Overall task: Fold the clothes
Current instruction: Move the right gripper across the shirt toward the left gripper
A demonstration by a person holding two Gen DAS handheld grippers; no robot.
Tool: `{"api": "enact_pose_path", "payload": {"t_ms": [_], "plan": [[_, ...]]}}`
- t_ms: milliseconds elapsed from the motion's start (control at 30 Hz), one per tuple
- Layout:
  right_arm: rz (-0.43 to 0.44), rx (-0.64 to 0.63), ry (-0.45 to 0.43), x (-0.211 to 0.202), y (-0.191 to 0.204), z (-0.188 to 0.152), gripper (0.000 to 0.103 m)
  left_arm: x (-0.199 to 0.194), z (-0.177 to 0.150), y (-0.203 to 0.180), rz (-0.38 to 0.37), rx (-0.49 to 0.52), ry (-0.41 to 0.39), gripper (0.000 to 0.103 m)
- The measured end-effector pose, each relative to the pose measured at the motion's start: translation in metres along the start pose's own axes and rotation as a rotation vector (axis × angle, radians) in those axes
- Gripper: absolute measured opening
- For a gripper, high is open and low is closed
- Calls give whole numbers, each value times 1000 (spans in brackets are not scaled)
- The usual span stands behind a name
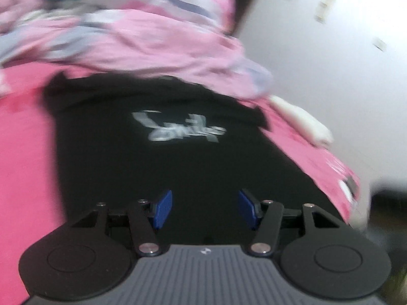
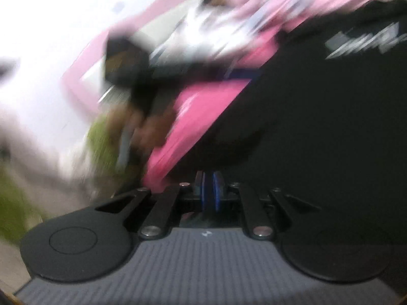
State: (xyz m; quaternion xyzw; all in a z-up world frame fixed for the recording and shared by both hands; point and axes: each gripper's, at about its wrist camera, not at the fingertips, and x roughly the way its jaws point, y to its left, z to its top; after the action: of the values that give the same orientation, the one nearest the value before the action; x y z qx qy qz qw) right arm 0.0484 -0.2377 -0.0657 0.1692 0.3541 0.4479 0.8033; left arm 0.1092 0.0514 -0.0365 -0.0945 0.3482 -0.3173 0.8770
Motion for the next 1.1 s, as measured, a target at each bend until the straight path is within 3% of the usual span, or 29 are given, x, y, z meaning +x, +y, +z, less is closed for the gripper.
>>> {"api": "enact_pose_path", "payload": {"t_ms": [100,167,367,433,500,567,633,700,767,867,933,1067,1100], "plan": [[-189,20,-84,-16,-34,49,7,34,-7,-18,-87,71,15,44],[-254,-57,-38,-1,-48,74,7,52,-16,-21,-131,79,23,40],[-175,-128,204,103,-89,119,7,68,-35,13,-222,-95,12,30],[-148,-96,208,123,-114,137,0,70,-37,17,-236,-116,6,29],[-123,-60,201,140,-140,156,0,70,-36,16,-236,-99,0,30],[-111,47,136,149,-177,180,0,71,-36,15,-238,-89,-3,31],[-171,159,30,143,-208,198,0,71,-36,14,-241,-90,-3,31],[-207,234,-57,132,-227,210,5,70,-37,15,-243,-92,-3,31],[-176,251,-94,118,-225,212,5,69,-38,16,-245,-94,-4,31],[-70,119,24,117,-183,198,5,69,-39,17,-253,-99,-5,32],[-2,15,151,129,-154,184,5,68,-39,19,-258,-101,-5,33],[79,-88,337,192,-127,168,4,69,-38,16,-253,-92,-6,34],[80,-75,335,205,-131,172,1,69,-38,16,-251,-89,-6,34]]}}
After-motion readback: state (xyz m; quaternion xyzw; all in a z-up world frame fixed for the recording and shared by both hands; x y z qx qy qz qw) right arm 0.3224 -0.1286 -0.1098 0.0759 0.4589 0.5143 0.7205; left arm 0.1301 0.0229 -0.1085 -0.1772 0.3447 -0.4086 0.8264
